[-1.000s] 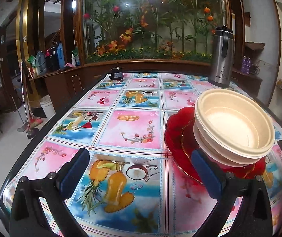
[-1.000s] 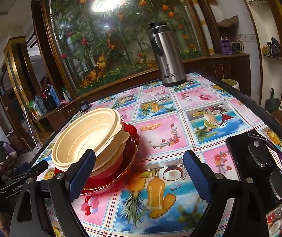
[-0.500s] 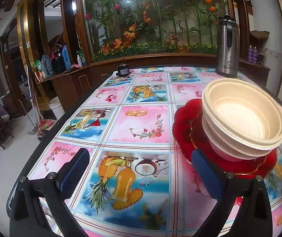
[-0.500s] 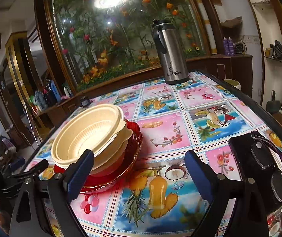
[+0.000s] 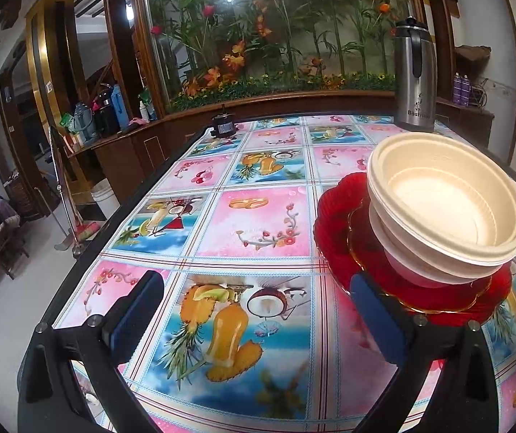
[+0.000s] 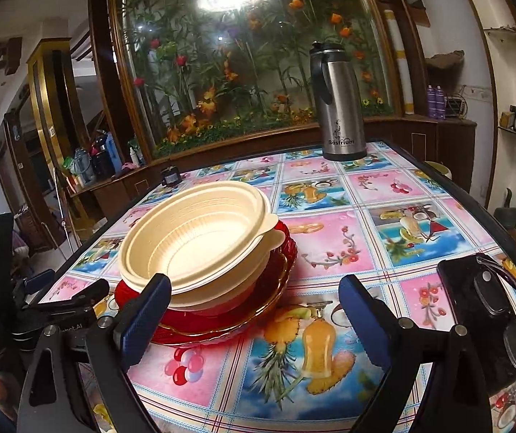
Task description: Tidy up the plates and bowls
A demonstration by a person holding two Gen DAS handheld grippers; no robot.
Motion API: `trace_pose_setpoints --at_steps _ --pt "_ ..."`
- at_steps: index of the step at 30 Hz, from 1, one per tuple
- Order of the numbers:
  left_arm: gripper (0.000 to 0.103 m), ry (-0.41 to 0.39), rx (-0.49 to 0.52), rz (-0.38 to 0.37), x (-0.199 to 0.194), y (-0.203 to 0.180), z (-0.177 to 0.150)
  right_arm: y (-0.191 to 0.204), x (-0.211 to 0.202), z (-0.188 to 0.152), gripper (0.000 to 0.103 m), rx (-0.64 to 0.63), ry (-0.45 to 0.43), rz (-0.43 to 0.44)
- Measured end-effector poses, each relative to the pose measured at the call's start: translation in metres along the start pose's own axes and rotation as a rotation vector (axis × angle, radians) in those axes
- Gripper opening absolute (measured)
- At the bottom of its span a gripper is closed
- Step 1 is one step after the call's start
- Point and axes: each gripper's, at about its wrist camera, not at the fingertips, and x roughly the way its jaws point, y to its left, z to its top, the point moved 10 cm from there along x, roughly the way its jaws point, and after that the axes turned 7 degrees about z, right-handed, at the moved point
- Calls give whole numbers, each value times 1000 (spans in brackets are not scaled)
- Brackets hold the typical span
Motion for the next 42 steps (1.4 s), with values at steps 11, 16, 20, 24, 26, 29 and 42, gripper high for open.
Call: trace_pose_setpoints --at_steps 11,16,20,24,26,29,42 --pt "103 5 14 -1 0 0 -1 0 1 -1 96 8 7 3" --pt "103 5 19 -2 -1 0 -2 0 0 -1 96 8 4 3" --pt "103 7 17 -3 0 -1 -2 0 1 -1 96 7 4 3" --pt "103 6 22 -5 -1 -1 -2 0 1 0 97 6 4 2" --pt "103 5 23 -5 -1 -1 -2 0 2 0 97 5 4 2" --pt "103 6 22 -5 -1 -2 -1 0 1 0 97 5 4 2" --pt "103 4 26 -10 -1 -3 -2 1 1 0 97 5 5 1"
